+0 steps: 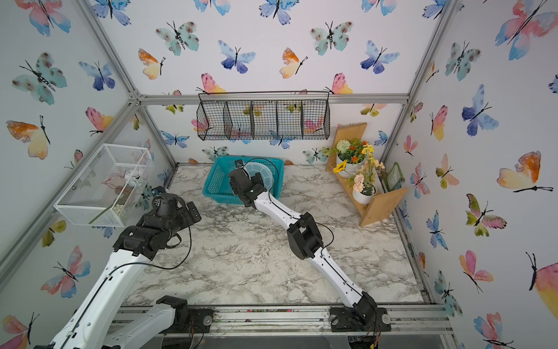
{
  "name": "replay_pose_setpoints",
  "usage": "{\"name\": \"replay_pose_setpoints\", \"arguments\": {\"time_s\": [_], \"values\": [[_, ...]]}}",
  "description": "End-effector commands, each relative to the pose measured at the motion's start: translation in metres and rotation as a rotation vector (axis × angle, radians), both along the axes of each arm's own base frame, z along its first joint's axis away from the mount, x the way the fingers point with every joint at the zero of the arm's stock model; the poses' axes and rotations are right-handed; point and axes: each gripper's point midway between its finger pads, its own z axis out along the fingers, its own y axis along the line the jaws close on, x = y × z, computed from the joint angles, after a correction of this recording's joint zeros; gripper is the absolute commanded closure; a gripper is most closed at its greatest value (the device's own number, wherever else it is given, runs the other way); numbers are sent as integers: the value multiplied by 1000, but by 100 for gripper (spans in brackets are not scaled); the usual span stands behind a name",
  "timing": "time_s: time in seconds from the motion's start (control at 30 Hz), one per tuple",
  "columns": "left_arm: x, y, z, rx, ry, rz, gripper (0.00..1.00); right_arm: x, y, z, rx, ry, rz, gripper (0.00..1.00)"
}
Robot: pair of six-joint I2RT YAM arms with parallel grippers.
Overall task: Turn the laundry bag inside out
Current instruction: Pick up the laundry bag and place it in the bin.
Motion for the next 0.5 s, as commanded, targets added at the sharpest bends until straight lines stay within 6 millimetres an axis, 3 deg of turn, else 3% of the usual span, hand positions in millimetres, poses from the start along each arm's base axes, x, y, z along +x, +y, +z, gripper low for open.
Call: {"name": "replay_pose_setpoints", "arguments": {"time_s": [0.0, 0.17, 0.23, 0.27, 0.33, 0.47], "values": [[-2, 1, -9, 2, 32, 1, 1, 11, -11, -25, -48, -6, -35, 5], [-1, 1, -9, 1, 31, 2, 1, 19, -22, -43, -60, 15, -55, 6], [-1, 1, -9, 2, 32, 4, 1, 22, -29, -41, -68, 14, -75, 20], [-1, 1, -8, 1, 29, 4, 1, 24, -33, -33, -68, 7, -85, 36], [0, 2, -6, 4, 24, 8, 1, 28, -38, -9, -48, -19, -96, 58], [3, 3, 2, 8, 1, 11, 1, 27, -38, 77, 85, -62, -19, 81]]}}
